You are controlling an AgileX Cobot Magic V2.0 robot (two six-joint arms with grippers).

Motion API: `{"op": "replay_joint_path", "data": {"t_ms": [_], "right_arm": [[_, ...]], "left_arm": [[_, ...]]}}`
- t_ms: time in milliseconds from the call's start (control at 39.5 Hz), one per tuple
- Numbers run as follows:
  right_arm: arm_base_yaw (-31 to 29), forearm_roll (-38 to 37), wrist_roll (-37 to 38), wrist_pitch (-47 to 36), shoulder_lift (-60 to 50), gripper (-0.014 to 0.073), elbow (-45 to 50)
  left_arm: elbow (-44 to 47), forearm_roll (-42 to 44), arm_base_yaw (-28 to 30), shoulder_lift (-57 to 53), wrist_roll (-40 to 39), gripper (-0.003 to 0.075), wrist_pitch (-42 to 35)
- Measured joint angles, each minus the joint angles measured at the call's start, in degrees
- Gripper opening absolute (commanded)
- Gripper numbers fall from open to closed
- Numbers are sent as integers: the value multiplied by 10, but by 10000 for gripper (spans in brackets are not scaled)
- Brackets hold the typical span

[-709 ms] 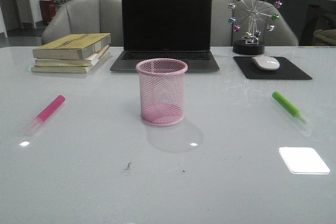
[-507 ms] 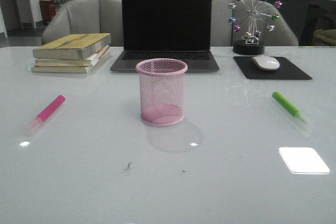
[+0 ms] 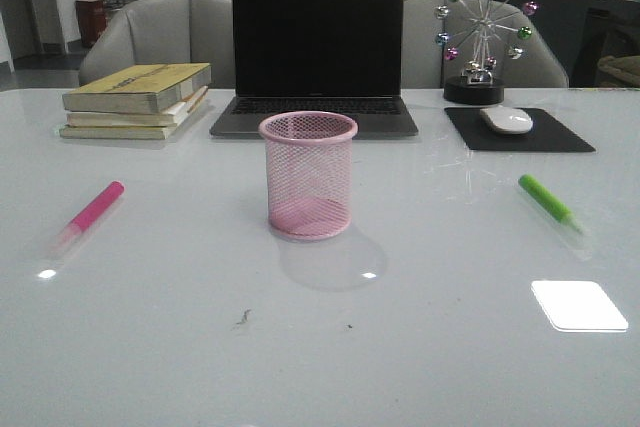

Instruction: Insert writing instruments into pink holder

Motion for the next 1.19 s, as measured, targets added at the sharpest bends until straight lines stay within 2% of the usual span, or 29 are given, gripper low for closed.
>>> {"op": "replay_joint_path", "data": {"t_ms": [177,380,583,760,988,1190], "right_arm": [[0,0,0,-3,0,27,0],[0,0,0,-10,0,27,0],[0,30,0,-42,0,29,-8],[0,32,0,-20,16,30,-95],[1,32,0,4,120,30,-205],[1,32,0,4,215,30,-302]], "left_arm": [[0,0,0,0,0,99,-1],[0,-40,0,0,0,99,-28],[-16,-46,0,0,0,99,-40],[-89,-46,0,0,0,99,-40],[-143,-46,0,3,0,99,-29],[-224,-46,0,78,0,99,-29]]}}
